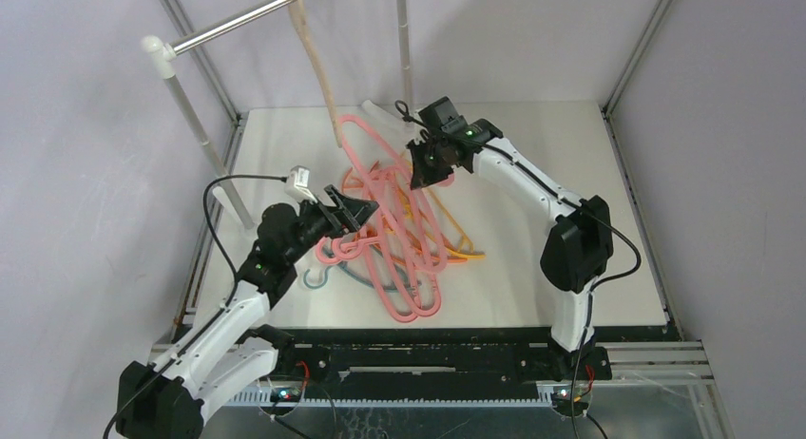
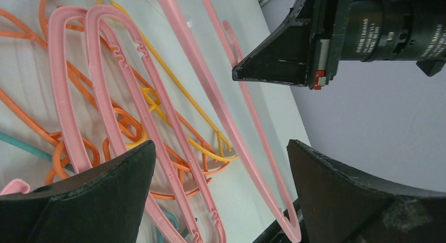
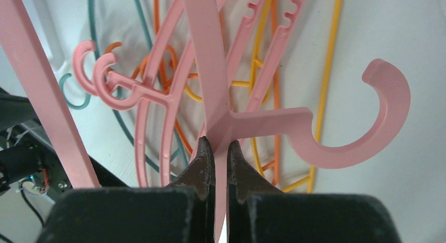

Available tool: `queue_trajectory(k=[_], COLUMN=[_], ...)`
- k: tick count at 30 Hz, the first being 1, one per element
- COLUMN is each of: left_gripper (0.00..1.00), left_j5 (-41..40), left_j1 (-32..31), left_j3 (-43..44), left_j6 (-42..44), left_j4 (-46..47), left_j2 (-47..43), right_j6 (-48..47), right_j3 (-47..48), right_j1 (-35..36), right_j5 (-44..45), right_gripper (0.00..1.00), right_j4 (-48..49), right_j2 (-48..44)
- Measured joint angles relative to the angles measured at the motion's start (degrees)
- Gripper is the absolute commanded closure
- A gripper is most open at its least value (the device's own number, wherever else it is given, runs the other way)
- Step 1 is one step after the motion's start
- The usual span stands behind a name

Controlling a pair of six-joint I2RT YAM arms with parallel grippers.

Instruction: Organize the hangers

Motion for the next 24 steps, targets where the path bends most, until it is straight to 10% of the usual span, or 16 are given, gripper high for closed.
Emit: queue_trajectory(k=[13,15,18,24], left_gripper=[0.01,0.2,0.94,1.0], left_j5=[-0.1,0.0,0.4,2.1], left_j1=[0.0,0.0,0.0,-0.1], left_j3=[-2.1,-2.1,-2.1,-1.8], left_j6=[-0.9,-1.0,-1.8,-3.0], left_j4=[4.1,4.9,5.8,7.4], left_j2=[3.8,4.9,6.3,7.7], right_j6=[1.6,1.6,1.6,1.6], right_j3=[4.0,4.0,4.0,4.0], right_j1=[5.5,6.3,7.2,7.6], right_j5=[-3.5,-3.5,-3.4,-2.6], right_gripper=[1.0,1.0,1.0,1.0], right_j4=[-2.1,-2.8,-3.4,-4.5], right_j2=[0.7,0.7,0.7,0.7])
